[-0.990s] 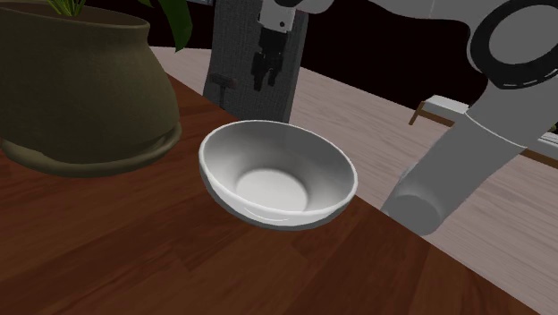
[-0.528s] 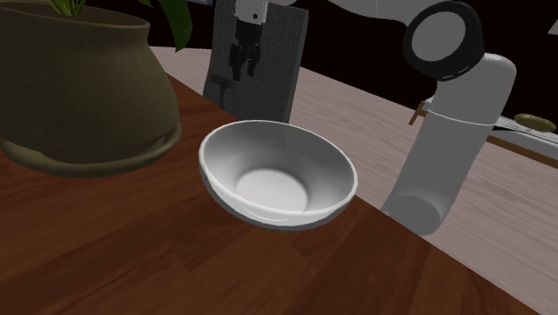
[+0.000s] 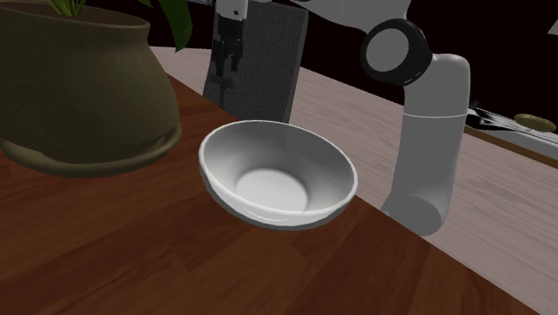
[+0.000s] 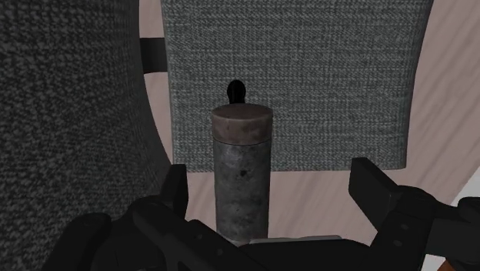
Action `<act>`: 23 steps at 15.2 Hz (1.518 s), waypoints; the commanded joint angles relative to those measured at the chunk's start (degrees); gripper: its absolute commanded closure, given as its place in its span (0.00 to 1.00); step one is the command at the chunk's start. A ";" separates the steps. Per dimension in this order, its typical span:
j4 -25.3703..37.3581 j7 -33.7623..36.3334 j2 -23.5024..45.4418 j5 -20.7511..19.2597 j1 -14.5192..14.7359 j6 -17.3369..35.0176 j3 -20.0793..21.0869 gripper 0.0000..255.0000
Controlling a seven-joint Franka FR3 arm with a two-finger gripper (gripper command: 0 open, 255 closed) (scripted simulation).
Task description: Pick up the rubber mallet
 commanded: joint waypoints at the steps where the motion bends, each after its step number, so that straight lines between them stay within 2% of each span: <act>1: -1.60 -0.08 0.91 -0.11 -0.70 1.38 -0.54 0.00; 6: -4.35 0.00 0.42 -0.14 -0.90 3.63 -0.38 0.00; 7: -3.33 -0.21 1.05 -0.16 -1.01 3.23 -0.45 1.00; 13: -2.38 -1.59 3.14 -0.07 -1.97 4.37 -0.91 1.00; 14: 0.49 -1.04 4.03 -0.22 -1.47 2.36 -0.75 1.00; 15: 0.77 -0.86 4.18 -0.26 -1.32 2.24 -0.69 1.00; 16: -4.35 0.00 0.42 -0.15 -0.91 3.63 -0.36 1.00; 23: 3.80 -0.09 2.19 -0.33 -0.81 -2.76 -0.18 1.00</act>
